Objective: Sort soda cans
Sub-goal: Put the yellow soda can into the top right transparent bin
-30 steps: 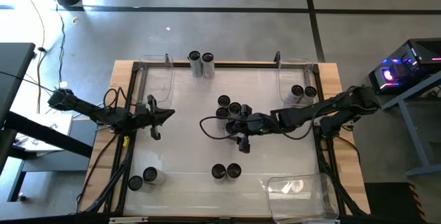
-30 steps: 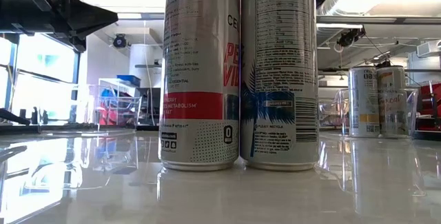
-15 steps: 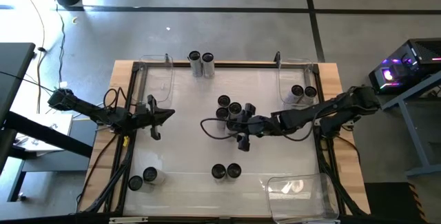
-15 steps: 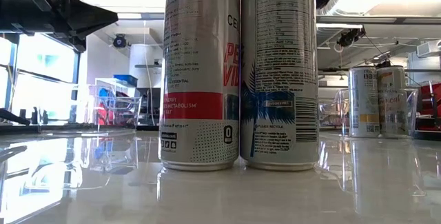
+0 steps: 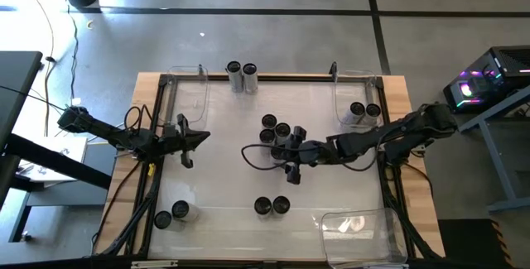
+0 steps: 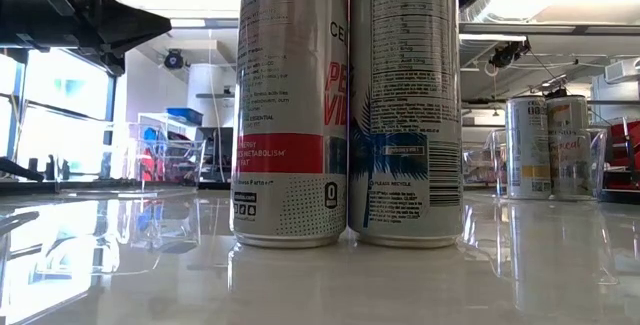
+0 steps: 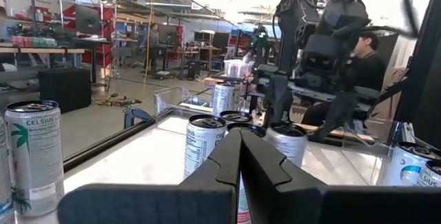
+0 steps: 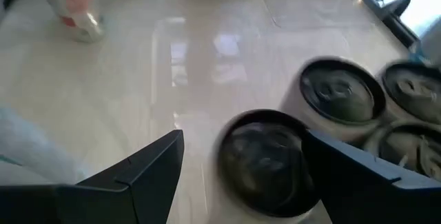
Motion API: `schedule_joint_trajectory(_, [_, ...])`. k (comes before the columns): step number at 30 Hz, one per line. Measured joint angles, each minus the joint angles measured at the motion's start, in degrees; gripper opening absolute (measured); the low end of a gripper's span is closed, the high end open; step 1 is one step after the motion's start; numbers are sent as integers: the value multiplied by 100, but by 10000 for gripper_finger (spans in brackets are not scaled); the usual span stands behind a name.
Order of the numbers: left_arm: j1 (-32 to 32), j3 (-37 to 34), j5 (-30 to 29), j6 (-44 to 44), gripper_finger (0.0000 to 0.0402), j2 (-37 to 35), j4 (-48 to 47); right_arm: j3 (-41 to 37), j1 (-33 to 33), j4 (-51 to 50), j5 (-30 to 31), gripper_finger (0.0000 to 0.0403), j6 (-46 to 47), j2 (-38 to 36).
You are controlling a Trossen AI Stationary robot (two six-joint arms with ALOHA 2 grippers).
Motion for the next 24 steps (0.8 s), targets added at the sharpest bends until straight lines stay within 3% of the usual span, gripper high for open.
schedule_joint_trajectory(9, [2,0,0,-2,0,2,-37,4,-31,27,485,291,176,-118])
schedule_joint_trajectory(24, [2,0,2,-2,0,0,-39,35,-106,48,219,291,307,239])
